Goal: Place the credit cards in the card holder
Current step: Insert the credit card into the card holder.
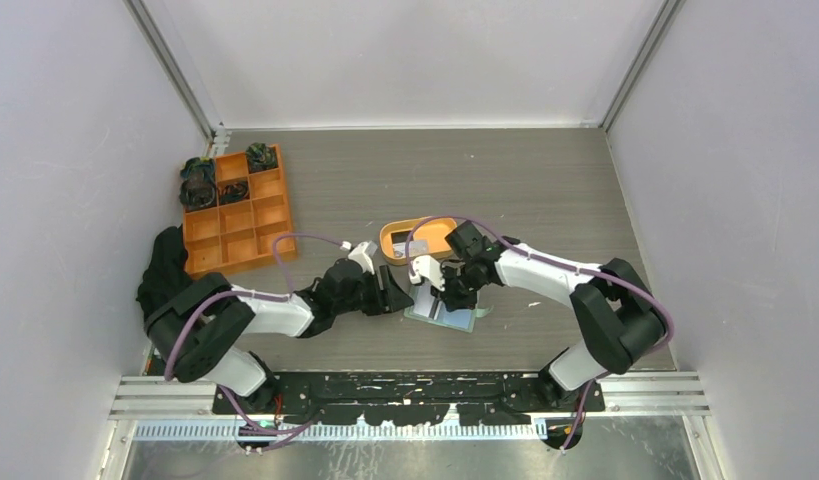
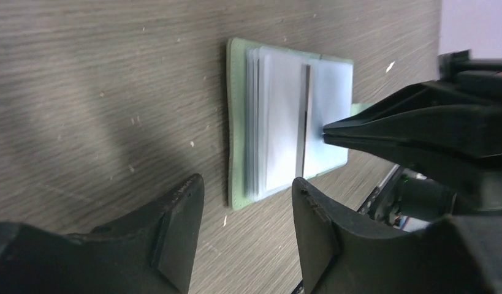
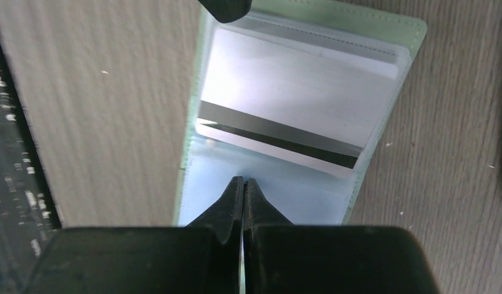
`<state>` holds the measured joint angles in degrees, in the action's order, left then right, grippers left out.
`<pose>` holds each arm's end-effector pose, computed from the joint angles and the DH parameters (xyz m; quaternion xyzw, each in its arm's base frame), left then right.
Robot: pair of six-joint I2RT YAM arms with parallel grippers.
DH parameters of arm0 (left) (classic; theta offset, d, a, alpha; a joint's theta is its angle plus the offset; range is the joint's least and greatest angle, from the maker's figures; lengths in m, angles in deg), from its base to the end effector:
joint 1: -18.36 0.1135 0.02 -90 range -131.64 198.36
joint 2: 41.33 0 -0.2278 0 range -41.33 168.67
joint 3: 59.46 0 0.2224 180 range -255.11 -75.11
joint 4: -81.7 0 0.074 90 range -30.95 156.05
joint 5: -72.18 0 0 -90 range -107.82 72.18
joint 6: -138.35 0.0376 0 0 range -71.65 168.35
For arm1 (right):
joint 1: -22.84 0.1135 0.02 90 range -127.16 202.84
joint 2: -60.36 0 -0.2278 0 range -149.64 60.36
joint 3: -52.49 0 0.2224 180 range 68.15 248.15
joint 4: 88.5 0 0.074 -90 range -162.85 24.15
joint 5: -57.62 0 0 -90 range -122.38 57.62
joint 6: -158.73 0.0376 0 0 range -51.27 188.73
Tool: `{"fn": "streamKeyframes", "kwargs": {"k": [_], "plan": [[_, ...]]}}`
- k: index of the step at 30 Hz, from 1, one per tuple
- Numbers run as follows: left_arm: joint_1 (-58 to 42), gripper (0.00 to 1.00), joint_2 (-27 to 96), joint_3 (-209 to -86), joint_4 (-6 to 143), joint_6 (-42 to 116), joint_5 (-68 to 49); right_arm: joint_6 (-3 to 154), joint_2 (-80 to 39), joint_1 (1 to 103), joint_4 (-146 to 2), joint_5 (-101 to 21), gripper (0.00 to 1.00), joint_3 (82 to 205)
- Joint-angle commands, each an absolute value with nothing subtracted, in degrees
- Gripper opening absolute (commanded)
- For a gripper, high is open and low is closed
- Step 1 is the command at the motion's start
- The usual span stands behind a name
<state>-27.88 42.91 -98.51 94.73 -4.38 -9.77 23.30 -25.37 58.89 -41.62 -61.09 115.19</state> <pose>0.1678 -0.1828 0.1232 -0.0155 0.8737 -0.4066 0.2667 0.1870 0.1585 0.1532 -0.6553 0.6945 0.2295 0.1884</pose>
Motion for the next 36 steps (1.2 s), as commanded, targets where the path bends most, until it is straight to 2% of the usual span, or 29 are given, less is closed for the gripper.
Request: {"fn": "streamKeyframes", "kwargs": {"k": [1, 8, 16, 23, 32, 36], "plan": [[-26.8, 0.57, 47.9, -97.8, 105.5, -8.9, -5.1, 21.3, -26.3, 60.3, -47.5, -52.6, 0.01, 116.0], [-26.9, 0.60, 53.0, -98.8, 104.7, -10.5, -5.2, 25.0, -29.2, 62.4, -52.4, -48.2, 0.01, 116.6], [-26.9, 0.58, 55.1, -98.9, 108.3, -12.4, -4.0, 27.4, -29.4, 64.2, -51.7, -50.5, 0.02, 118.4], [-27.5, 0.42, 56.8, -99.0, 113.9, -15.4, -4.4, 30.0, -29.3, 64.3, -50.6, -52.4, 0.03, 119.6], [-29.8, 0.30, 54.4, -99.8, 112.7, -16.5, -8.3, 32.1, -29.7, 64.0, -48.8, -53.4, 0.05, 121.0], [-30.0, 0.19, 52.6, -100.4, 111.4, -16.2, -8.7, 32.6, -29.7, 63.3, -47.9, -53.9, 0.05, 121.6]]}}
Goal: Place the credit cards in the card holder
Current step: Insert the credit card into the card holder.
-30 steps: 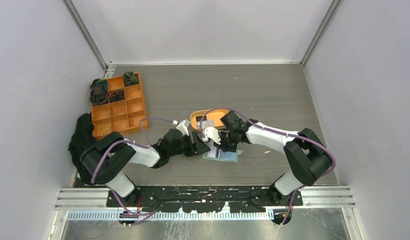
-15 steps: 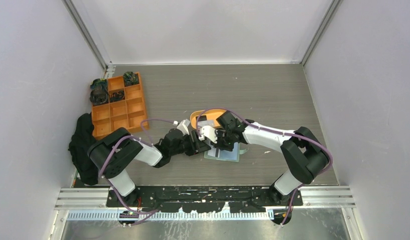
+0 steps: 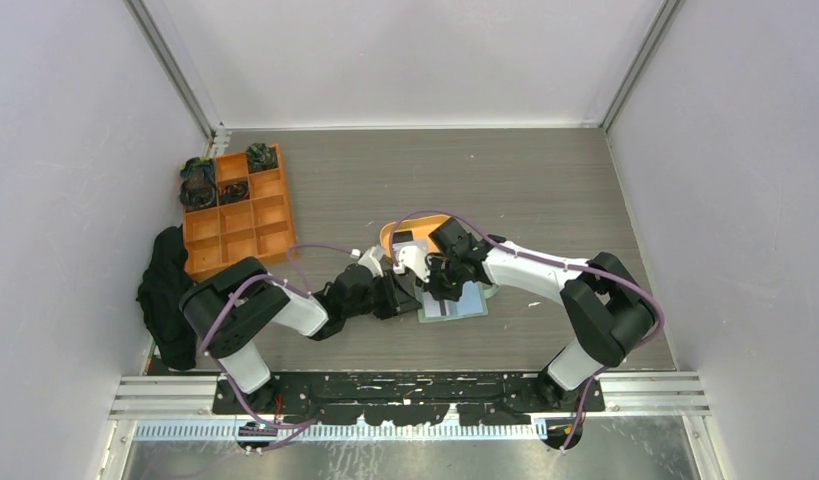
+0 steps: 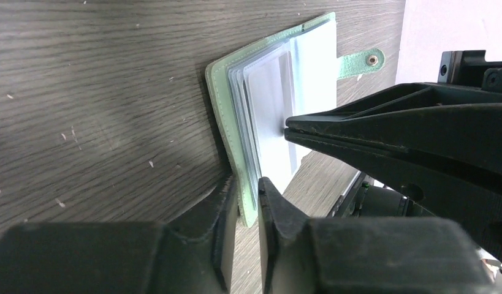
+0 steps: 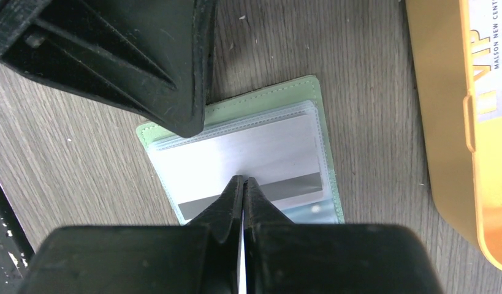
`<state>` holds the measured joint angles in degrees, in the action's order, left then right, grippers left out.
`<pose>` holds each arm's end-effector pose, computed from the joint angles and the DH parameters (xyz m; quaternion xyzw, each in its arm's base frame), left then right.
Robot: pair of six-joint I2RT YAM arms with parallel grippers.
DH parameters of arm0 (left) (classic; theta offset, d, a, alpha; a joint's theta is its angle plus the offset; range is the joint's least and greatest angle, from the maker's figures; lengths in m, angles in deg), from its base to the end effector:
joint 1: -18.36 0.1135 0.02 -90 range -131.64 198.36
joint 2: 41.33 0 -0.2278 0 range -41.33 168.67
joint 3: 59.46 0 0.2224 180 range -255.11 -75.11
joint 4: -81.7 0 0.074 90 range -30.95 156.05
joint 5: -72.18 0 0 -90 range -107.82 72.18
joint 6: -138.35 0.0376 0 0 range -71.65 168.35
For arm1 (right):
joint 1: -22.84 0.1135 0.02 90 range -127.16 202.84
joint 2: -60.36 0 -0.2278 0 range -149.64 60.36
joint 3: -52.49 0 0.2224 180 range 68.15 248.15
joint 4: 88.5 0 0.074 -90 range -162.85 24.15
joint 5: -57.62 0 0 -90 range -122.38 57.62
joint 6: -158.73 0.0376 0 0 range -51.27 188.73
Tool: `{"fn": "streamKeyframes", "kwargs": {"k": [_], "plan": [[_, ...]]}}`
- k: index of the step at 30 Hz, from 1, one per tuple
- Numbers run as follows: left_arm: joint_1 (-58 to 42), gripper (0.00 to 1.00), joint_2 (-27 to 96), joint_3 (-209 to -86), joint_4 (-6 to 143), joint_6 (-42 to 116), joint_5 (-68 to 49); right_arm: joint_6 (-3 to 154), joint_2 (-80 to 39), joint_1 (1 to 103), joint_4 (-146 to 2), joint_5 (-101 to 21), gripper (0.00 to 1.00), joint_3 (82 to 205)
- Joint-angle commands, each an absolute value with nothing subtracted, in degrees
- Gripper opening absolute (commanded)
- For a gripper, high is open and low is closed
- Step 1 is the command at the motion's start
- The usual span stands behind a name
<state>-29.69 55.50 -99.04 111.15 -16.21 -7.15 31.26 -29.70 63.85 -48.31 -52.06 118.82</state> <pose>0.1723 -0.2021 0.1009 -0.0749 0.8506 -0.4721 0.2191 0.1969 0.1880 0.1535 -0.6371 0.7190 0.1733 0.2171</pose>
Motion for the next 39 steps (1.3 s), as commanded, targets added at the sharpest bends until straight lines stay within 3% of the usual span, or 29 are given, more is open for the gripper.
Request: {"fn": "streamKeyframes", "kwargs": {"k": [1, 8, 13, 22, 25, 34, 39], "plan": [[-30.1, 0.17, 52.2, -100.6, 110.8, -16.2, -8.9, 32.8, -29.5, 62.9, -47.4, -54.6, 0.05, 121.8], [-30.1, 0.01, 51.7, -100.9, 108.9, -15.2, -10.1, 34.7, -22.5, 56.6, -44.8, -64.3, 0.12, 121.9], [-30.1, 0.01, 53.3, -100.9, 112.7, -15.5, -9.6, 37.5, -18.6, 50.7, -43.8, -69.2, 0.20, 120.6], [-30.2, 0.40, 45.0, -100.4, 97.4, -9.3, -14.4, 29.5, -25.1, 49.5, -35.8, -60.9, 0.18, 121.7], [-30.2, 0.49, 44.4, -99.3, 100.0, -7.7, -13.5, 28.5, -26.9, 49.5, -34.7, -61.1, 0.18, 122.3], [-30.1, 0.54, 43.4, -94.5, 111.2, -4.9, -14.2, 29.3, -25.9, 50.9, -33.7, -64.9, 0.18, 123.6], [-30.3, 0.56, 28.5, -94.3, 96.5, 3.6, -17.4, 27.8, -17.9, 50.8, -36.7, -69.0, 0.18, 121.5]]}}
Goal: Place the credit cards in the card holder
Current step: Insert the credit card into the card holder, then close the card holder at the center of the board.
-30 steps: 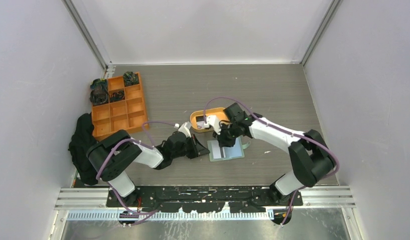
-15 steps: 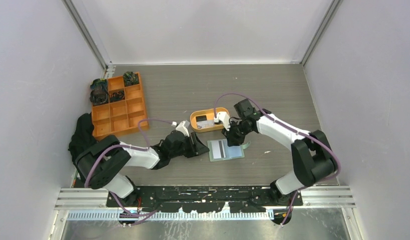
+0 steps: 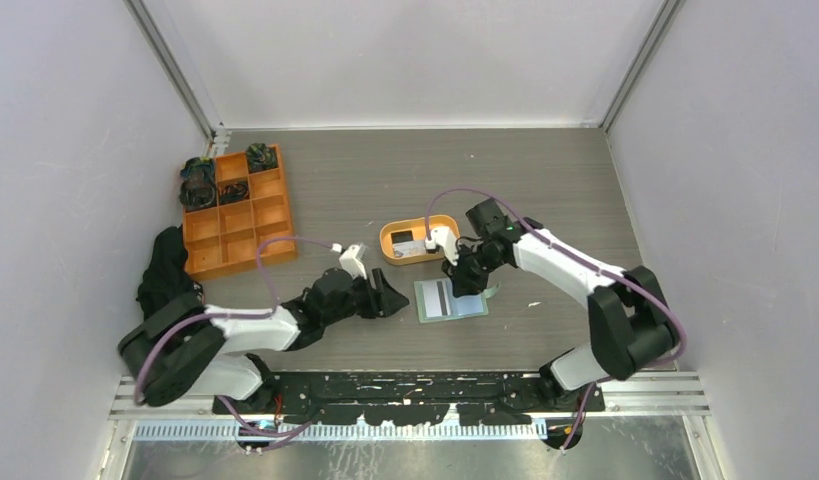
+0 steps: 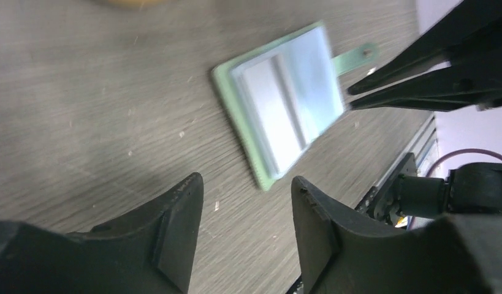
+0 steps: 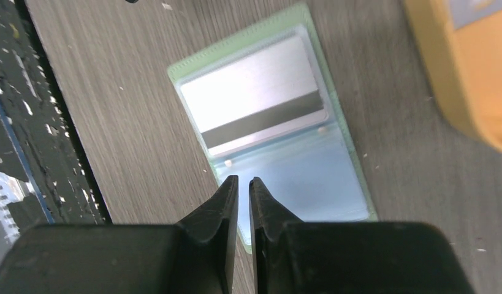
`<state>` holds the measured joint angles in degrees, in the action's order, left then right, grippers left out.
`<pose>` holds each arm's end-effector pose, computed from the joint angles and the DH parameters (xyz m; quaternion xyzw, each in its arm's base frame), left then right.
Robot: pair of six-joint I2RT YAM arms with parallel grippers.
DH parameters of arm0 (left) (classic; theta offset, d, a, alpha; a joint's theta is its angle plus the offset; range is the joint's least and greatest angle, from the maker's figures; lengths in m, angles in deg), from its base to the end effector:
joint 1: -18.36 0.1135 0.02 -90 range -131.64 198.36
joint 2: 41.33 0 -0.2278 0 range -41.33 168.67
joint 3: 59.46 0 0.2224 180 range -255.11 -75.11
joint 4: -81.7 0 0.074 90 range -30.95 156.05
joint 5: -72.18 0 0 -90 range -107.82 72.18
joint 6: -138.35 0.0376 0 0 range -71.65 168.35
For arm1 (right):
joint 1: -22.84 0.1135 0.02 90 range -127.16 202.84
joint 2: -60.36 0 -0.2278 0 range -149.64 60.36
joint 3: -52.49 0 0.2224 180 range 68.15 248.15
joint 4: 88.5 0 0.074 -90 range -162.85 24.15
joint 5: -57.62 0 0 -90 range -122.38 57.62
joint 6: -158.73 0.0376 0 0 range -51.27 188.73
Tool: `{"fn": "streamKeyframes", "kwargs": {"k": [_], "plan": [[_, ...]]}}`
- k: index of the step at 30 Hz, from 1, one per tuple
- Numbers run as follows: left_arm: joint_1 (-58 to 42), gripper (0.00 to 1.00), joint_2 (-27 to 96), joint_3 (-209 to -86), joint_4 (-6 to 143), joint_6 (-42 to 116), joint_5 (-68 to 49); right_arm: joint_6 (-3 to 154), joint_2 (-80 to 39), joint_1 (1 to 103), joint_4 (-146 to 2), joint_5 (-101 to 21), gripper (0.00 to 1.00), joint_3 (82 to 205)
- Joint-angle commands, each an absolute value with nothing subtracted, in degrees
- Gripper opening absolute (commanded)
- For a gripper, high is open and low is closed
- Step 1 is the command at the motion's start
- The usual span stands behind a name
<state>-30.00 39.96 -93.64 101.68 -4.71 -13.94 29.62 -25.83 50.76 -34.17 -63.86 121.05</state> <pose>0.1550 -0.1781 0.1249 -0.0173 0.8528 -0.4217 0.3077 0.2114 0.1343 0.1726 -0.5603 0.7691 0.2519 0.1763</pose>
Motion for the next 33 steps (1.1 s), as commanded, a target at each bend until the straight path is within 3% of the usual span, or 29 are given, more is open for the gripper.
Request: {"fn": "streamKeyframes", "kwargs": {"k": [1, 2, 4, 6, 12, 23, 33], "plan": [[-30.3, 0.60, 25.8, -93.8, 95.2, 4.7, -19.3, 27.2, -16.6, 50.8, -37.4, -69.9, 0.19, 120.5], [-30.2, 0.68, 22.5, -93.1, 94.4, 5.1, -20.5, 26.5, -15.7, 50.8, -38.3, -70.6, 0.19, 119.8], [-30.1, 0.94, 19.2, -90.5, 95.4, 4.2, -23.3, 24.7, -16.0, 50.8, -38.5, -70.9, 0.19, 118.9], [-29.6, 0.99, 17.9, -87.4, 99.0, 1.3, -23.0, 22.5, -18.2, 50.9, -38.2, -69.8, 0.18, 118.9], [-28.2, 0.93, 24.4, -86.4, 106.7, -5.7, -14.6, 22.7, -23.7, 52.1, -40.9, -64.7, 0.14, 118.7], [-28.2, 0.67, 57.4, -91.0, 133.5, -17.3, -9.8, 21.6, -29.3, 56.9, -39.8, -56.7, 0.11, 120.7], [-29.3, 0.63, 69.0, -94.5, 136.9, -21.4, -10.9, 21.5, -34.8, 58.0, -35.4, -54.2, 0.04, 123.9]]}}
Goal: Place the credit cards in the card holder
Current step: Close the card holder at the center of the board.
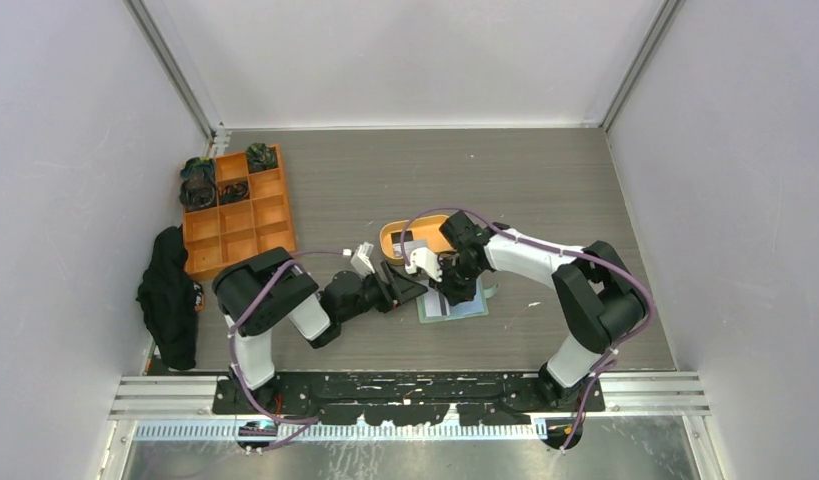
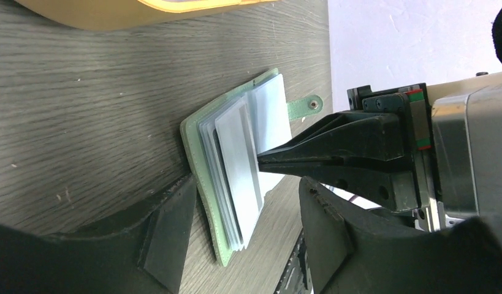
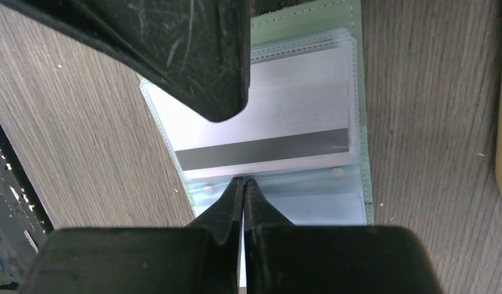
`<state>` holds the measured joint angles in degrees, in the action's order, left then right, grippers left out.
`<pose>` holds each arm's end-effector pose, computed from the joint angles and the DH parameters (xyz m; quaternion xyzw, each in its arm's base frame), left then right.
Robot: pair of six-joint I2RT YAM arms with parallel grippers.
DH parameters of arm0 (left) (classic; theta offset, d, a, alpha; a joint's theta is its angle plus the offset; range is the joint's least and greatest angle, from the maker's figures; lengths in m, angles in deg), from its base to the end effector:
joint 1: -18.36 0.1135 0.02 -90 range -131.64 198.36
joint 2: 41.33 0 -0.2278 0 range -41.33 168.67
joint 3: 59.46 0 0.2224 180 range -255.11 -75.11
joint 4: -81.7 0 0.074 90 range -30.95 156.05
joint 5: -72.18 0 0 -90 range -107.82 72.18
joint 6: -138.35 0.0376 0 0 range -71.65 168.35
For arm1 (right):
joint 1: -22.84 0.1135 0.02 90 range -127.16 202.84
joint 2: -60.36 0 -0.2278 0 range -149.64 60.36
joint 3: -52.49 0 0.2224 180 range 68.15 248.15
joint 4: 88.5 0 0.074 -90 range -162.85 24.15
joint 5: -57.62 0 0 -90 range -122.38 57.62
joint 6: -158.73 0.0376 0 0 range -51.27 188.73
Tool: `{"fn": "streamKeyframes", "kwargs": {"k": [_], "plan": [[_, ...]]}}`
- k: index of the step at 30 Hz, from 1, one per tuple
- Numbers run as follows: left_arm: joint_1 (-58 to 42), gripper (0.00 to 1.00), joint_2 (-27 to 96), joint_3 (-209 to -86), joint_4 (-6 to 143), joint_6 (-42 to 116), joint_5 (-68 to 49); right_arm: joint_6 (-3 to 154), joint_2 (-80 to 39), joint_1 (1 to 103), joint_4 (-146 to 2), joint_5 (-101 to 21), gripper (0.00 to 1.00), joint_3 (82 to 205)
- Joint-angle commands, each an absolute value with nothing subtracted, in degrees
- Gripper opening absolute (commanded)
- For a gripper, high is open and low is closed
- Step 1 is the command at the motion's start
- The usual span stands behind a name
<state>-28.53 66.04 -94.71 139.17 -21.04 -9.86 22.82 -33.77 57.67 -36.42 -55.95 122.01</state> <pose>0.1766 -0.1962 0.0911 -0.1124 0.7827 -0.5468 0.2752 0.2078 0.1629 0.1425 -0.6478 0.7255 0.1910 0.1325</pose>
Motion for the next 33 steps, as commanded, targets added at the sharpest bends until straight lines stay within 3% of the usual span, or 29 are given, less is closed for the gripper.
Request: {"fn": "streamKeyframes", "kwargs": {"k": [1, 11, 15, 28, 33], "plan": [[-29.5, 0.63, 69.5, -94.7, 137.9, -21.4, -10.5, 21.6, -35.0, 58.1, -35.3, -54.2, 0.04, 124.1], [-30.4, 0.52, 74.8, -97.1, 148.0, -23.5, -6.7, 22.5, -35.1, 58.0, -34.3, -55.2, 0.03, 125.0], [-30.7, 0.39, 72.8, -97.5, 146.4, -22.1, -6.6, 22.7, -34.9, 57.8, -34.3, -55.6, 0.03, 125.3], [-32.4, 0.16, 72.5, -99.3, 145.6, -20.7, -6.8, 23.7, -33.5, 57.5, -34.2, -57.9, 0.03, 125.5], [-32.3, 0.00, 72.8, -99.3, 145.2, -20.7, -7.7, 24.2, -32.9, 56.7, -34.2, -58.6, 0.03, 125.7]]}}
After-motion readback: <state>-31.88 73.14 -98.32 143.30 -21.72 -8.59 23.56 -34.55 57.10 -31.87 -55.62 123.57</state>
